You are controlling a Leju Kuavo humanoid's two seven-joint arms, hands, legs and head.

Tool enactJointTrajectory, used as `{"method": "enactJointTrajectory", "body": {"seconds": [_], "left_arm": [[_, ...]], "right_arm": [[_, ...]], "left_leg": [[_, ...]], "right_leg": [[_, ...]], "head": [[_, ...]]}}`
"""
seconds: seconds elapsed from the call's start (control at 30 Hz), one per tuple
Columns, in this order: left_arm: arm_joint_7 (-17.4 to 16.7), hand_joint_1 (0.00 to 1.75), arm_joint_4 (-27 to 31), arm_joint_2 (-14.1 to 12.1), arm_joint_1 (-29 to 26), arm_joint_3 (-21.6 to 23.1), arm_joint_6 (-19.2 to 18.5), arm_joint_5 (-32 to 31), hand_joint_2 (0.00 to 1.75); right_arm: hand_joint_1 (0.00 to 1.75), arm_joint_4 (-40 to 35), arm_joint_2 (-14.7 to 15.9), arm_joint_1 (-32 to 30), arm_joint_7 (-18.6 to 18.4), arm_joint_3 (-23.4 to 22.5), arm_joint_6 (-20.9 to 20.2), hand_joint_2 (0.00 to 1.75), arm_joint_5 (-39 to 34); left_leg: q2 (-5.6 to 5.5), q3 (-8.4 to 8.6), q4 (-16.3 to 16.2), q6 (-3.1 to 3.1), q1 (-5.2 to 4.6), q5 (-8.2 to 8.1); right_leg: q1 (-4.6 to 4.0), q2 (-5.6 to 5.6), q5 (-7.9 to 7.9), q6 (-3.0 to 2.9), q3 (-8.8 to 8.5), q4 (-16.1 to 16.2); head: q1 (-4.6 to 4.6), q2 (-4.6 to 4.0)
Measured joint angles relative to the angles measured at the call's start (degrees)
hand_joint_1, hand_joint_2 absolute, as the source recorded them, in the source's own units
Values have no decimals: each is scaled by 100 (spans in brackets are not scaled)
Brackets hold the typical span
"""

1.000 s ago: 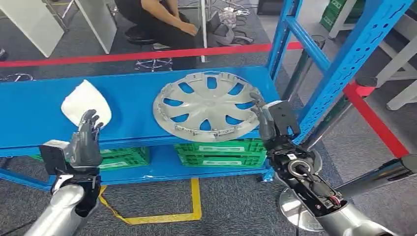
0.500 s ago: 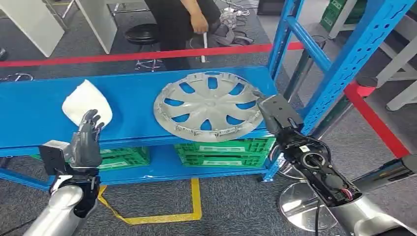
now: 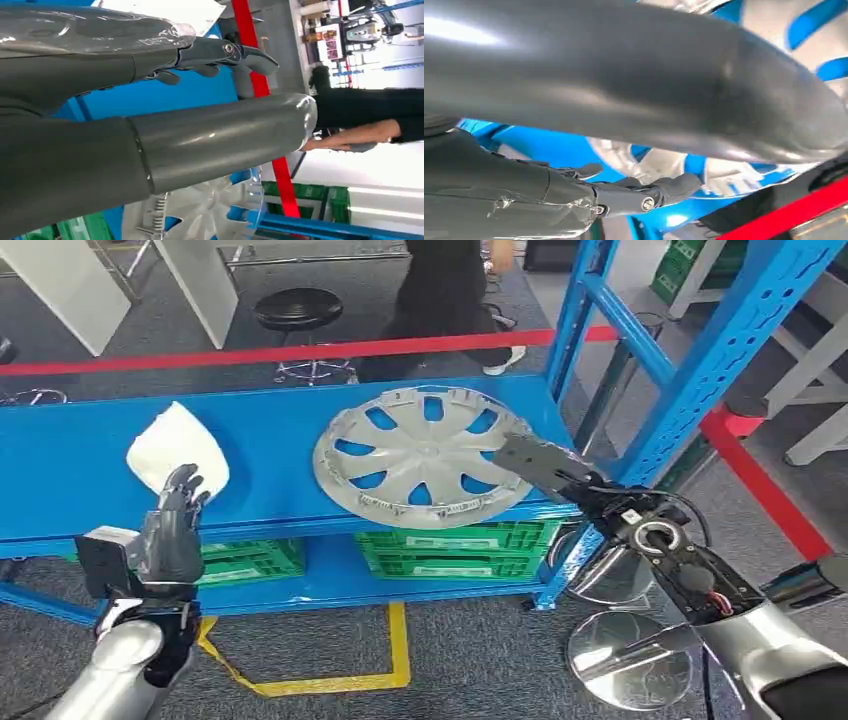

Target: Take the parts from the cabinet and place them on the table.

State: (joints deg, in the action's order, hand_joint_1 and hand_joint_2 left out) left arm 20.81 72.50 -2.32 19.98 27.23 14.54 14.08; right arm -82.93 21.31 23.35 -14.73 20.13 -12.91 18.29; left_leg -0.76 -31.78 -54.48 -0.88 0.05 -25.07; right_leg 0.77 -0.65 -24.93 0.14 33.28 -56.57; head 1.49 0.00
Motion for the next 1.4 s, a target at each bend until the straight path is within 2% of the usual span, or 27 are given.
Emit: {"method": "enactJointTrajectory", "body": {"seconds": [0.27,0.43,0.47,0.67,0.93,1.1,1.4], "left_arm": [[-13,0,70,0,13,0,-18,-22,0],[0,0,122,-2,-2,0,91,-15,0],[4,0,133,-2,-10,0,111,-4,0],[20,0,192,-18,-64,-2,201,33,0],[52,0,245,-39,-100,-2,245,94,0],[164,0,245,-39,-95,-2,142,103,0],[223,0,243,-24,-82,-2,96,107,0]], "right_arm": [[0,1297,15,796,893,214,-335,0,652],[0,2179,-139,1216,1499,513,-344,0,994],[0,2313,-195,1267,1609,573,-304,175,1061],[0,3067,-481,1472,1889,929,-223,175,1238],[0,3959,-828,1578,2527,1373,48,175,1524],[0,4166,-933,1620,3058,1558,105,175,1550],[0,4166,-1091,1631,3080,1738,52,175,1467]], "left_leg": [[-6,-5,1,0,1,1],[-10,-7,1,0,2,1],[-12,-7,1,0,2,1],[-19,-10,2,0,2,1],[-20,-7,1,0,2,1],[-8,6,1,0,2,1],[6,26,2,0,4,0]], "right_leg": [[-1,7,1,1,1,-1],[-2,10,1,1,-1,-2],[-3,11,1,1,0,-1],[-3,21,-2,0,1,-1],[-3,20,-1,0,-2,3],[-3,9,1,0,-12,7],[-6,-6,5,-5,-24,8]], "head": [[0,0],[0,0],[2,0],[0,0],[2,0],[2,0],[0,0]]}}
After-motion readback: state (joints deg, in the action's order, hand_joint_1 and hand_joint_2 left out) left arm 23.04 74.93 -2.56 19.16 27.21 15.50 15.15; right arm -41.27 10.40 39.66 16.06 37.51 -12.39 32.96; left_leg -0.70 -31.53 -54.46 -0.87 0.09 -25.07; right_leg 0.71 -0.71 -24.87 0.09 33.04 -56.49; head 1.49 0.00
